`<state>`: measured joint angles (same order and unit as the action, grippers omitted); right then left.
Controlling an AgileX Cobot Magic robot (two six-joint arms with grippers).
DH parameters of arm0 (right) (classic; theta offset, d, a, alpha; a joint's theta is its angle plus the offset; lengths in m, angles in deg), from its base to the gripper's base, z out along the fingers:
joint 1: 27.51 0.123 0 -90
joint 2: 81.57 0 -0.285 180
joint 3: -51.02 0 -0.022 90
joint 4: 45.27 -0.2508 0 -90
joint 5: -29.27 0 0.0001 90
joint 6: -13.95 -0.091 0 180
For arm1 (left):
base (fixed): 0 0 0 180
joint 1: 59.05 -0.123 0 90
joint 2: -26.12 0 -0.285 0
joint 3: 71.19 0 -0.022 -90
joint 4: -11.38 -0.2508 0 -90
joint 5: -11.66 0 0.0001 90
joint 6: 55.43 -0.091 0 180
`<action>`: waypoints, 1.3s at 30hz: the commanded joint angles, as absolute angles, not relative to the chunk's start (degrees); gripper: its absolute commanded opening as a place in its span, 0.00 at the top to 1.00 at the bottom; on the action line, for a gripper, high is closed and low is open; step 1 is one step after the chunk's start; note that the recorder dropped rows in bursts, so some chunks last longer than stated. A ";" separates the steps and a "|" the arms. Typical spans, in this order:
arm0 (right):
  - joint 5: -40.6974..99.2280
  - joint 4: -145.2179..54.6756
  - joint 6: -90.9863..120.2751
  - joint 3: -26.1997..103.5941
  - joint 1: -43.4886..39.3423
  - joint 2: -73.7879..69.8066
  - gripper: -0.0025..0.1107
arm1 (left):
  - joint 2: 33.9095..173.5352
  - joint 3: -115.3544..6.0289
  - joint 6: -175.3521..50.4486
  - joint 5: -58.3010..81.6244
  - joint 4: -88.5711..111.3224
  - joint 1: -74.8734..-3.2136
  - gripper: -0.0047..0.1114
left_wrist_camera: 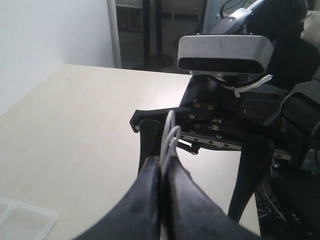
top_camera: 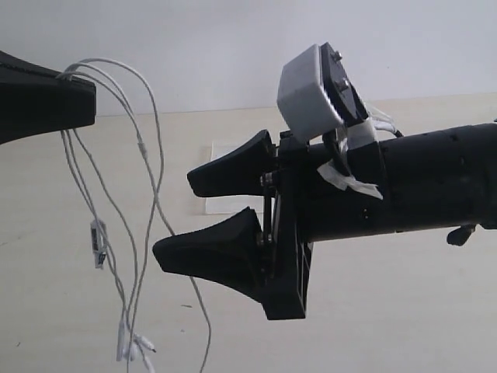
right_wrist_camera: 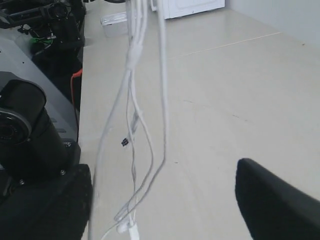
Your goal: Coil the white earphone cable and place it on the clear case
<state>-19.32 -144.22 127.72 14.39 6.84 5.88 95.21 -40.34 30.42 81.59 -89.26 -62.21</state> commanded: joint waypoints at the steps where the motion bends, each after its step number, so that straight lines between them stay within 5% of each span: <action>1: -19.05 -145.22 128.38 14.16 6.49 5.73 0.31 | 95.26 -40.75 30.65 81.62 -88.57 -61.91 0.96; 39: -16.88 -145.22 127.94 19.37 12.23 12.39 0.34 | 95.26 -40.75 31.91 81.62 -88.57 -61.91 0.96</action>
<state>-19.09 -144.63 127.72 17.75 10.99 12.32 95.21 -40.34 31.25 81.59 -89.26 -62.21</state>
